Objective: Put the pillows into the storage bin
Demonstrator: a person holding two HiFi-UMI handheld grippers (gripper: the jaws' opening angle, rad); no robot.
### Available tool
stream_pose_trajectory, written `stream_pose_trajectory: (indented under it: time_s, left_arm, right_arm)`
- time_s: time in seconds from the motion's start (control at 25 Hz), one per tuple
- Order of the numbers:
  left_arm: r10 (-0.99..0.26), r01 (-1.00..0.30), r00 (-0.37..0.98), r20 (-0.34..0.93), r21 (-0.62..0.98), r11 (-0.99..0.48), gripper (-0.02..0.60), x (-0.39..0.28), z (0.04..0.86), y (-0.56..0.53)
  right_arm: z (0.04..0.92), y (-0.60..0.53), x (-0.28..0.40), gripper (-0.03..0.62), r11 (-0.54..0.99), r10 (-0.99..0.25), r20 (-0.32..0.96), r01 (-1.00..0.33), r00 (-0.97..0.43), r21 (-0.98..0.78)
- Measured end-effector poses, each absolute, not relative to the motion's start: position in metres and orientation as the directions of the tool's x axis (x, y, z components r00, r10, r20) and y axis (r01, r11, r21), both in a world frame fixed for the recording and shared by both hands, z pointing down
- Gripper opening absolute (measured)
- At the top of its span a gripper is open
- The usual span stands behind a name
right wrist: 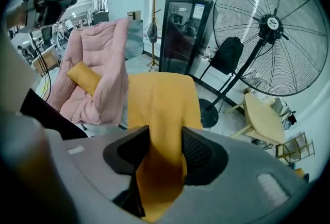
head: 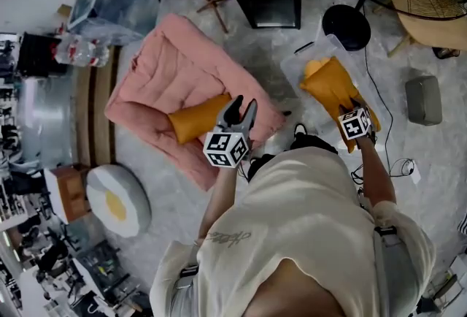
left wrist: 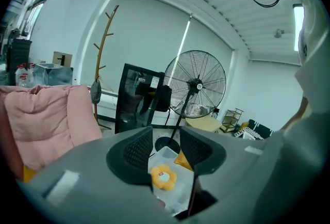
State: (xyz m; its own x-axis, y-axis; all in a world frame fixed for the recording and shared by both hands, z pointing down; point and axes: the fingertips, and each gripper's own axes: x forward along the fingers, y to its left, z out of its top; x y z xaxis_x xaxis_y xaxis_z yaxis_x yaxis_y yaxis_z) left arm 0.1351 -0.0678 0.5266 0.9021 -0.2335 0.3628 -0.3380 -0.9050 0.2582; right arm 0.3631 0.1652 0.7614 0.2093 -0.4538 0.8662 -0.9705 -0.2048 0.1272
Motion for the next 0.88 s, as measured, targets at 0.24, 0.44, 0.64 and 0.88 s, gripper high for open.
stream_pose_trajectory:
  time_s: [0.24,0.44,0.64,0.88]
  left_arm:
    - [-0.218,-0.336,0.895,0.389,0.268,-0.903,0.173,0.164,0.531,-0.062]
    - [-0.217,-0.343,0.887,0.407,0.269,-0.900,0.173,0.175,0.538,-0.061]
    - [-0.239,-0.370,0.876,0.418,0.266,-0.890,0.173,0.175,0.539,-0.057]
    - [-0.302,-0.438,0.851,0.429,0.264,-0.859,0.173,0.160,0.544,-0.059]
  right_arm:
    - [0.755,0.157,0.415,0.004,-0.255,-0.491,0.808,-0.941,0.326,0.224]
    - [0.747,0.131,0.444,0.123,-0.241,-0.535,0.779,-0.943,0.328,0.231]
    - [0.753,0.123,0.436,0.141,-0.199,-0.546,0.794,-0.962,0.268,0.188]
    - [0.762,0.108,0.421,0.153,-0.129,-0.557,0.808,-0.981,0.194,0.146]
